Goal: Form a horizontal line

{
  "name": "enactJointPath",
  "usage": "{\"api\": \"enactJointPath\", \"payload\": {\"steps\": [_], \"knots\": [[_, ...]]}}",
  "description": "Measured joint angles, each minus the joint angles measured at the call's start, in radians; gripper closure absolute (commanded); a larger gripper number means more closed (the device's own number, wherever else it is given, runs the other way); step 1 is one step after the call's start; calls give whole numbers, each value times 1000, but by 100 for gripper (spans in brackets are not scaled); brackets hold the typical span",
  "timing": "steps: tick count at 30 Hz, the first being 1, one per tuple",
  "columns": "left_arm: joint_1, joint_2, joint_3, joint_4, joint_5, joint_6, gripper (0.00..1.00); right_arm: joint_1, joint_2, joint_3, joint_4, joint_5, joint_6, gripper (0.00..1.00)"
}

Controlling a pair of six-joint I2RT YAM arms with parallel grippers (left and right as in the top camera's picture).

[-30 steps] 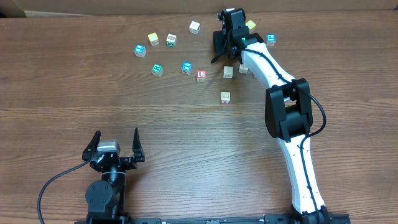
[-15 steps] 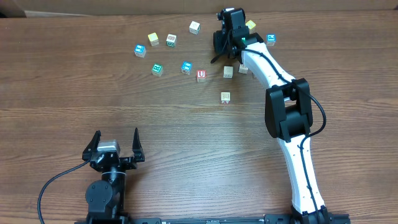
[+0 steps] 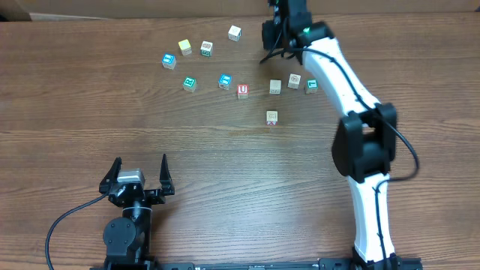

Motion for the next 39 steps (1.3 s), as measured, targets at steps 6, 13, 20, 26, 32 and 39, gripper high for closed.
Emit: {"api": "enactJointPath", "payload": {"steps": [6,13,20,26,32,39], "knots": [[0,0,0,0,0,0,0,0,-156,0,-207,-1,0,87],[0,0,0,0,0,0,0,0,-228,0,-446,-1,2,88],[0,0,0,0,0,0,0,0,-250,0,-711,-1,33,88],[0,0,0,0,0,0,0,0,-250,0,-837,0,91,88],[0,0,0,0,0,0,1,0,-250,0,-879,-1,139,88],[0,0,0,0,0,0,0,0,-251,-7,-889,0,173,87]]}}
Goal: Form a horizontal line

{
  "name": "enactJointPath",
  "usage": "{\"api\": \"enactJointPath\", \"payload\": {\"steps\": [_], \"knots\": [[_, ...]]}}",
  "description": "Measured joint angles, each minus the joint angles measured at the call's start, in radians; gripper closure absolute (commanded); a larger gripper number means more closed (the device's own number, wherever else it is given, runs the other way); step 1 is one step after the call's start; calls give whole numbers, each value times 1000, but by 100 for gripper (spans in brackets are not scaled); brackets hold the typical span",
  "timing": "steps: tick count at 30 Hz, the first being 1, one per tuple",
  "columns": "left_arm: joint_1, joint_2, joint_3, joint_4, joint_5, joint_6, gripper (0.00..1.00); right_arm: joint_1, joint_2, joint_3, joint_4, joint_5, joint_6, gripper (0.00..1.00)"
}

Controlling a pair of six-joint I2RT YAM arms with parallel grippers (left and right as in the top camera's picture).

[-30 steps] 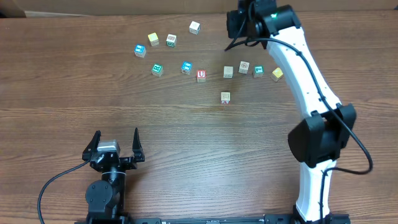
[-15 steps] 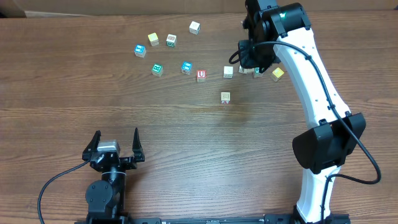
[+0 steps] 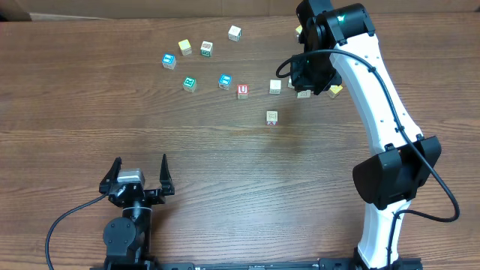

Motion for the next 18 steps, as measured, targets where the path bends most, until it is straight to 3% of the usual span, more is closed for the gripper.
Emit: {"api": "enactJointPath", "payload": {"steps": [9,18], "knots": [[0,0,0,0,0,0,0,0,-4,-213,121,0,33,84],[0,0,0,0,0,0,0,0,-4,-491,360,-1,39,80]]}}
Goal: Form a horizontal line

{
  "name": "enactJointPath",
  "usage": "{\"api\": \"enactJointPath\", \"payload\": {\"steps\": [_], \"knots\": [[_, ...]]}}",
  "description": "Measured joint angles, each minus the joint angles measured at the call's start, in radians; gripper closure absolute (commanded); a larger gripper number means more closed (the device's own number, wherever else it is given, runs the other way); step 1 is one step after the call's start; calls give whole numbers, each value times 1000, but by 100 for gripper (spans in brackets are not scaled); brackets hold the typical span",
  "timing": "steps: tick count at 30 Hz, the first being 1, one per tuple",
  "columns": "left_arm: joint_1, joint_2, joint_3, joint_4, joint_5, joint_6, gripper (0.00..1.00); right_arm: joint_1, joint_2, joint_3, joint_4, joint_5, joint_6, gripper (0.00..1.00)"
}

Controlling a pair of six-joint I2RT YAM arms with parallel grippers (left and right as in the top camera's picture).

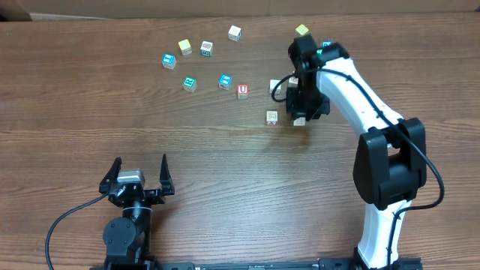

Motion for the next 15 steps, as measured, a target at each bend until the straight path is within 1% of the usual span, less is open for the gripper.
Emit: {"api": "enactJointPath", "payload": {"steps": [4,7,8,10,15], "knots": [[0,0,0,0,0,0,0,0,0,-102,120,0,0,80],[0,0,0,0,0,0,0,0,-11,-148,178,-2,0,80],[0,0,0,0,0,0,0,0,-16,-157,190,-1,0,76],[0,0,0,0,0,0,0,0,-23,-169,200,-1,0,64],[0,0,0,0,0,0,0,0,-24,-187,213,-2,0,56]]}}
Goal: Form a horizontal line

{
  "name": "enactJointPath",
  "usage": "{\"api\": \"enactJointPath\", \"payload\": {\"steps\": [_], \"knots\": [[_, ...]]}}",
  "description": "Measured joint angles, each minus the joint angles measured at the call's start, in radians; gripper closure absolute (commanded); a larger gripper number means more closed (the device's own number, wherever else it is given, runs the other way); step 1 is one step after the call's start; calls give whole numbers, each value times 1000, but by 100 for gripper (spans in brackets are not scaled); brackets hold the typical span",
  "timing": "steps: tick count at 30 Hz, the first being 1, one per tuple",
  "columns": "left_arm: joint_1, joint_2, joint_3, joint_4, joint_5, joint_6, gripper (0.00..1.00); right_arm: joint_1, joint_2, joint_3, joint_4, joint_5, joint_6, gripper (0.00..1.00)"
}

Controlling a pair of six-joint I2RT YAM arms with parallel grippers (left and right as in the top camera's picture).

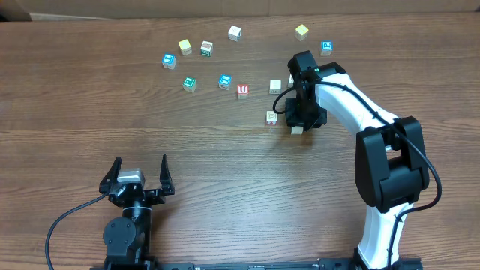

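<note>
Small lettered cubes lie scattered across the far half of the wooden table [225, 195]. My right gripper [298, 124] is down near the table's middle, shut on a pale tan cube [298, 130]. That cube sits just right of, and slightly nearer than, another tan cube [271, 117]. A red U cube [242, 91], a blue cube [225, 81], a teal cube [190, 83] and a tan cube [275, 86] make a loose row behind. My left gripper [139, 171] rests open near the front left with nothing between its fingers.
Further back are a white cube [235, 32], a yellow-green cube [301, 31], a teal cube [326, 47], a yellow cube [185, 46], a white cube [207, 49] and a blue cube [169, 60]. The right arm [352, 105] hides part of the table behind the gripper.
My right gripper and the tan cube have shifted a little nearer the front and now sit slightly lower beside the lone tan cube. The left arm has not moved.
My right gripper was first at the far edge near the white cube. Then it was over the cubes at the right end of the loose row. After that it held a tan cube down beside the lone tan cube, where it is now.
</note>
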Motion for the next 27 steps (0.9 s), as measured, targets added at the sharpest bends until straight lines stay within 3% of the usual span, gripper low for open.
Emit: {"api": "enactJointPath", "payload": {"steps": [4,11,18,27], "knots": [[0,0,0,0,0,0,1,0,0,0,9,0,-2,41],[0,0,0,0,0,0,0,0,0,0,-7,0,0,38],[0,0,0,0,0,0,0,0,0,0,-3,0,0,39],[0,0,0,0,0,0,0,-5,0,0,95,3,3,51]]}}
